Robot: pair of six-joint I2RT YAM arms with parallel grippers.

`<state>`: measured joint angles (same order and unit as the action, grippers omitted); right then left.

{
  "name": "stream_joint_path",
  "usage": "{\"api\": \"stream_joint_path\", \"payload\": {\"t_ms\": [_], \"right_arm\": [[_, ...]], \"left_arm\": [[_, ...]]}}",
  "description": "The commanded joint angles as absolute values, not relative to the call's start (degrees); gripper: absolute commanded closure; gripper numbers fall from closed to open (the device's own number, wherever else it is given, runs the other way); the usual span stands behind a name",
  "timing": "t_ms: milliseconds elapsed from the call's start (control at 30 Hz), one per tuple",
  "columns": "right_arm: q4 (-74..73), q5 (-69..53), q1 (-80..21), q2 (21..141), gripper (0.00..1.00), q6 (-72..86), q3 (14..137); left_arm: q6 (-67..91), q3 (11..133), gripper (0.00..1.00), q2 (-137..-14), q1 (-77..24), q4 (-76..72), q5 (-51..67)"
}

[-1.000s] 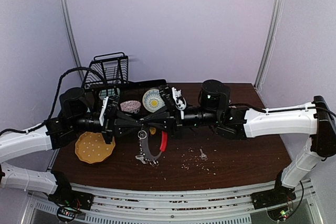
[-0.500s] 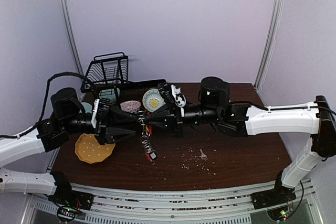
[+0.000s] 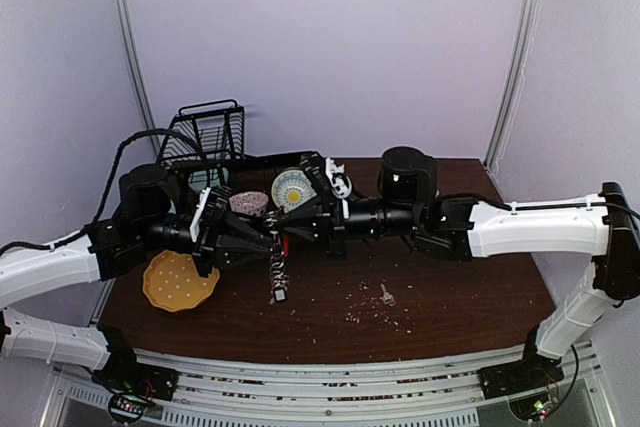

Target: Put the keys on the keyring

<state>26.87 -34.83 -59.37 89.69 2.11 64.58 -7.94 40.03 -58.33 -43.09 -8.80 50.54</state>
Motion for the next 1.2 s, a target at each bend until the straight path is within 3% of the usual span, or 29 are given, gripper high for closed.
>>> {"api": "stream_joint_path", "payload": {"t_ms": [0,333,900,1167], "right_arm": [[31.00,-35.02,-59.17,86.78,1.00,3.08,64.39],[30.68,-36.06,-59.63,86.61,1.00,2.48,63.98],[28.94,-40.00,-60.69,88.05,1.00,0.68,65.03],[28.65,-36.57,-61.04,88.56,1.00,0.38,65.45]], "left_arm": [[-7.60,40.28,0.82,-57.02,-42.91,-9.92,46.30],[-1.88,39.59,0.81,-58.33,-42.99,-16.89,49.52],[-2.12,39.33,0.83,-57.09,-42.98,-16.79,42.46],[-0.55,38.34,0.83,-56.78,-42.98,-19.65,47.15]]}}
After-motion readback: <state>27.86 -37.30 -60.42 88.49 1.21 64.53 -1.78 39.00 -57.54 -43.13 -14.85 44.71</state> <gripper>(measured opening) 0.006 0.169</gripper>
